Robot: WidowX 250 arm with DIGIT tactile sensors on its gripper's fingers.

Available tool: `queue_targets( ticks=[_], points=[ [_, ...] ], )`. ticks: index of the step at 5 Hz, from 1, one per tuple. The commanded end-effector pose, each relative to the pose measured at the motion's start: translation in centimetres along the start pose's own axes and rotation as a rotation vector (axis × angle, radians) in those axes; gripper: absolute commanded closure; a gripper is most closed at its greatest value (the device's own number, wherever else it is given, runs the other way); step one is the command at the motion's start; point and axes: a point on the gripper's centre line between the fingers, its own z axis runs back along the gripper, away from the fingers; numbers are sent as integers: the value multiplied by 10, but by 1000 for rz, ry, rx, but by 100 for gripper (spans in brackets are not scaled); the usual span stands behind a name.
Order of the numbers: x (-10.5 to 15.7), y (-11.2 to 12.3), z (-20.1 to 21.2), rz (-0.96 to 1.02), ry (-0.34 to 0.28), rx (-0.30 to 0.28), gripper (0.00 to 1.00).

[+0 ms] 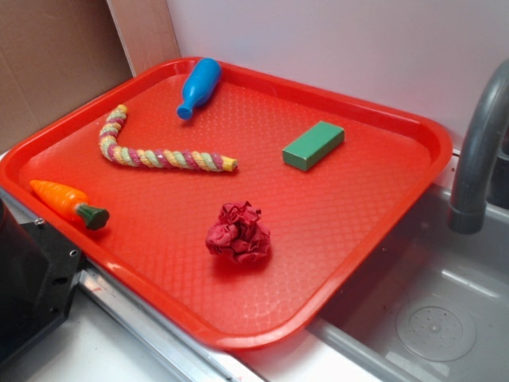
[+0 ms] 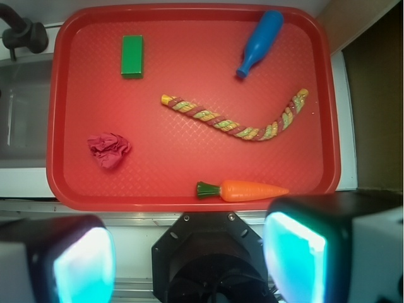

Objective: Grab the blue bottle.

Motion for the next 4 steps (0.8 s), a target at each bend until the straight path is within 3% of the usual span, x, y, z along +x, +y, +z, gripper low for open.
queue_targets(
  ticks=[1, 2, 3, 4],
  points=[
    [0, 0, 0, 0, 0, 0, 0],
    [16, -6, 5, 38, -5, -13, 0],
    [61, -23, -1, 84, 15, -28, 0],
    [102, -29, -8, 132, -4, -5, 0]
  ],
)
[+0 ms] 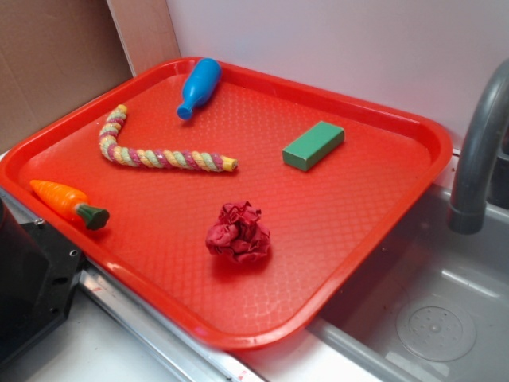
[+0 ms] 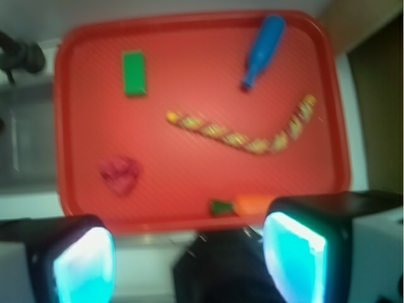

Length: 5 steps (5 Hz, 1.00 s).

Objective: Grab the blue bottle.

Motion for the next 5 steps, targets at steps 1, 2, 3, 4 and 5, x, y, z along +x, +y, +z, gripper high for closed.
queue_targets(
  ticks=[1, 2, 3, 4, 5],
  points=[
    [93, 8, 1, 169, -75, 31, 0],
    [145, 47, 2, 301, -87, 36, 0],
    [180, 90, 0, 376, -82, 65, 0],
    [154, 111, -14, 323, -46, 85, 0],
    [129, 109, -21, 235, -30, 82, 0]
  ],
)
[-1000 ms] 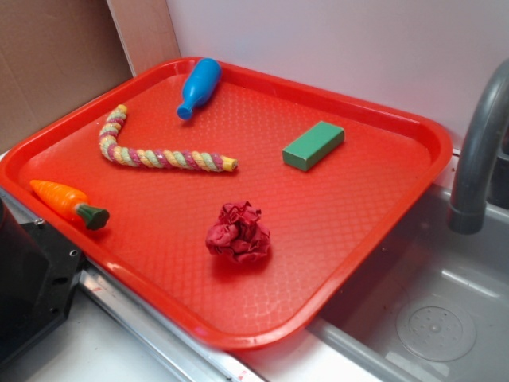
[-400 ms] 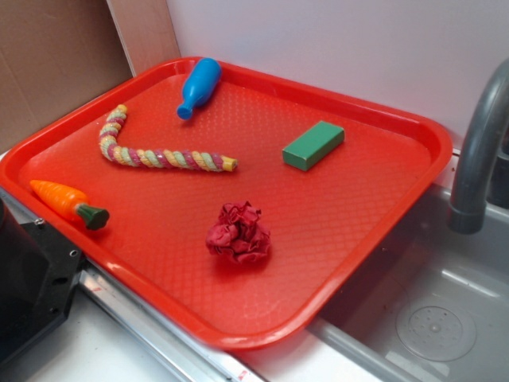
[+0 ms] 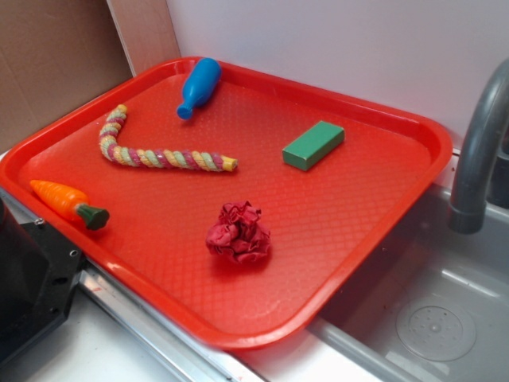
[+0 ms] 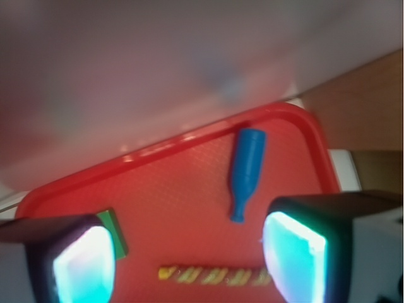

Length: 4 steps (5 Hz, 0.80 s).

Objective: Grab the blue bottle.

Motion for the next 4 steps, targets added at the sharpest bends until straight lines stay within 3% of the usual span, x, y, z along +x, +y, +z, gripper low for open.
queue_targets(
  ticks=[1, 2, 3, 4],
  points=[
    [-36, 15, 16, -96, -73, -7, 0],
    [-35, 17, 2, -32, -30, 6, 0],
    [-25, 31, -20, 0, -57, 54, 0],
    [-11, 53, -65, 11, -65, 63, 0]
  ],
)
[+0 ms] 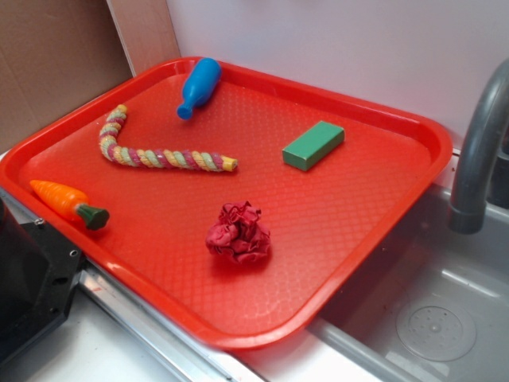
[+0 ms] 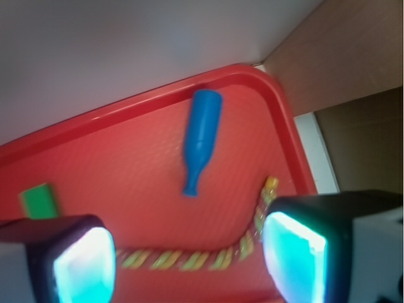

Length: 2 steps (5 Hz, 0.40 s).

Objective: Grab the blue bottle.

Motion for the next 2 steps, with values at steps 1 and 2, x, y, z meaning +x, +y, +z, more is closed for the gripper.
queue_targets(
  ticks=[1, 2],
  points=[
    [22, 43, -85, 3, 23, 13, 0],
    [22, 37, -111, -21, 81, 6, 0]
  ],
)
